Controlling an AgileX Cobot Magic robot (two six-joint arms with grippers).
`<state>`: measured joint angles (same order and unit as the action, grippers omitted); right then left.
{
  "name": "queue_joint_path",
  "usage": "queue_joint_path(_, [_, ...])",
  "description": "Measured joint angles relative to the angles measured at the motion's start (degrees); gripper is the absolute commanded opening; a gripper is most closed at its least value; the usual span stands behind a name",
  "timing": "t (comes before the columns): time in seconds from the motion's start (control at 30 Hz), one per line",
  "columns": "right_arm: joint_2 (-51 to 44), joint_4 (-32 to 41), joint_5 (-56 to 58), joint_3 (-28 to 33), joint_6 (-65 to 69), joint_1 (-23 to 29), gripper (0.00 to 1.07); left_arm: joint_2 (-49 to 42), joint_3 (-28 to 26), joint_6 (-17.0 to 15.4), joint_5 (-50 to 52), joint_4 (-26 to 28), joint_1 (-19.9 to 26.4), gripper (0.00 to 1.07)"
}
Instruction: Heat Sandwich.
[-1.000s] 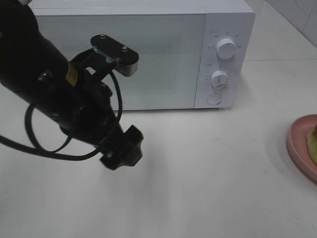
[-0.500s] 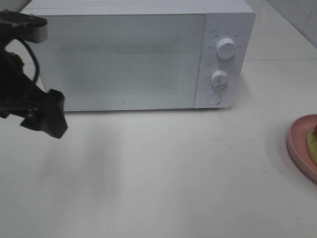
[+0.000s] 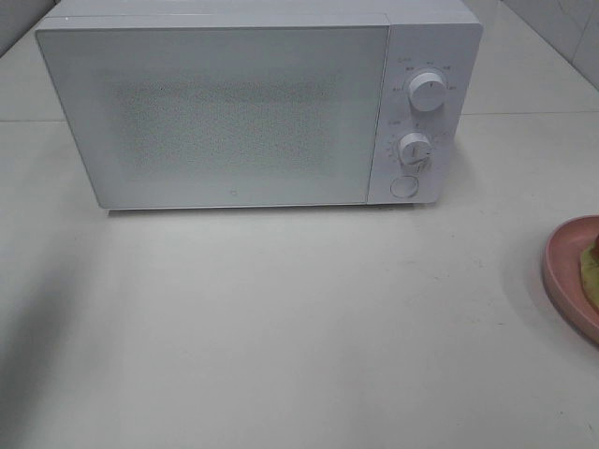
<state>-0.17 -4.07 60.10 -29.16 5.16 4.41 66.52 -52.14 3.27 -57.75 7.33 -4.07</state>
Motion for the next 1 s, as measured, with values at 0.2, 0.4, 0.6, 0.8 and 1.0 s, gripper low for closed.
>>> queue_joint_path(0.2, [0.0, 0.0, 0.0, 0.0, 0.0, 0.0, 0.76, -8.3, 5.9, 0.0, -0.7, 0.4, 0.6, 1.04])
queue_joint_path(0.4, [0.0, 0.0, 0.0, 0.0, 0.0, 0.0, 0.76, -18.7, 14.4, 0.1, -1.3, 0.5, 0.6, 1.04])
queue_joint_path(0.6, [0.0, 0.0, 0.0, 0.0, 0.0, 0.0, 0.76, -31.3, 22.9, 0.1, -1.6, 0.5, 0.6, 1.04])
queue_joint_path(0.8, [0.0, 0.0, 0.0, 0.0, 0.0, 0.0, 0.76, -38.7, 23.4, 0.1, -1.7, 0.3, 0.6, 1.04])
queue_joint_path(1.0, [0.0, 0.0, 0.0, 0.0, 0.0, 0.0, 0.76, -44.8, 23.4, 0.1, -1.7, -0.2, 0.6, 1.04])
